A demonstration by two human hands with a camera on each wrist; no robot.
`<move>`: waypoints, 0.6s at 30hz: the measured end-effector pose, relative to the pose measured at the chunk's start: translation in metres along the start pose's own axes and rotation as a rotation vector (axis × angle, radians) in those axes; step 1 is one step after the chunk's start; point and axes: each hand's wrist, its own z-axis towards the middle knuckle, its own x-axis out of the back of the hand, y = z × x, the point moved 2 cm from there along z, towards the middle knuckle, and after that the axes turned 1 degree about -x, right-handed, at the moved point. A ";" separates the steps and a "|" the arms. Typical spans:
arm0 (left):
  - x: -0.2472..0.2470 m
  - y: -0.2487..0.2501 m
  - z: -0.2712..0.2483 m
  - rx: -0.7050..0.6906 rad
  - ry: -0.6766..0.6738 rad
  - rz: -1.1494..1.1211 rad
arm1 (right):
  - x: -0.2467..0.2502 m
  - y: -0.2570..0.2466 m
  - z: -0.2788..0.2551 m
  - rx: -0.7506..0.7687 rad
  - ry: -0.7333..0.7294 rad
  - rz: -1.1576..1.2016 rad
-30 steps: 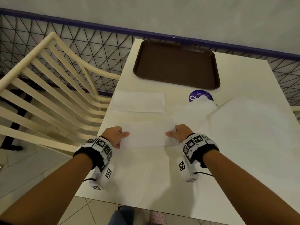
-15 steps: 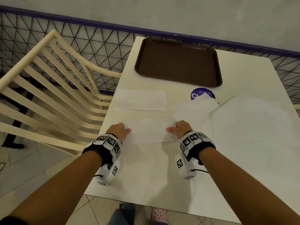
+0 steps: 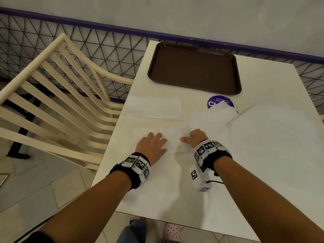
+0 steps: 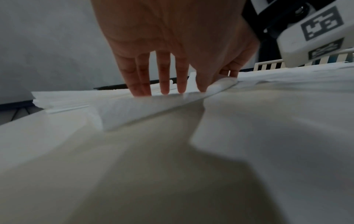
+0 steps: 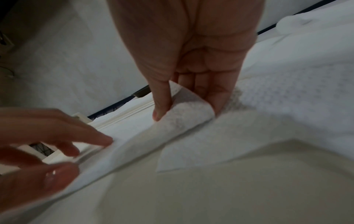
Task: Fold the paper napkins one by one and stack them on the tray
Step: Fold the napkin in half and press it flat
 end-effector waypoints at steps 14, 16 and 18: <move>-0.013 0.004 -0.008 0.062 0.043 -0.003 | -0.012 -0.002 -0.065 0.480 0.353 -0.227; -0.012 0.005 -0.007 0.066 0.045 -0.009 | -0.029 -0.004 -0.077 0.666 0.410 -0.460; -0.013 0.005 -0.007 0.077 0.049 -0.020 | -0.048 -0.001 -0.085 0.696 0.191 -0.603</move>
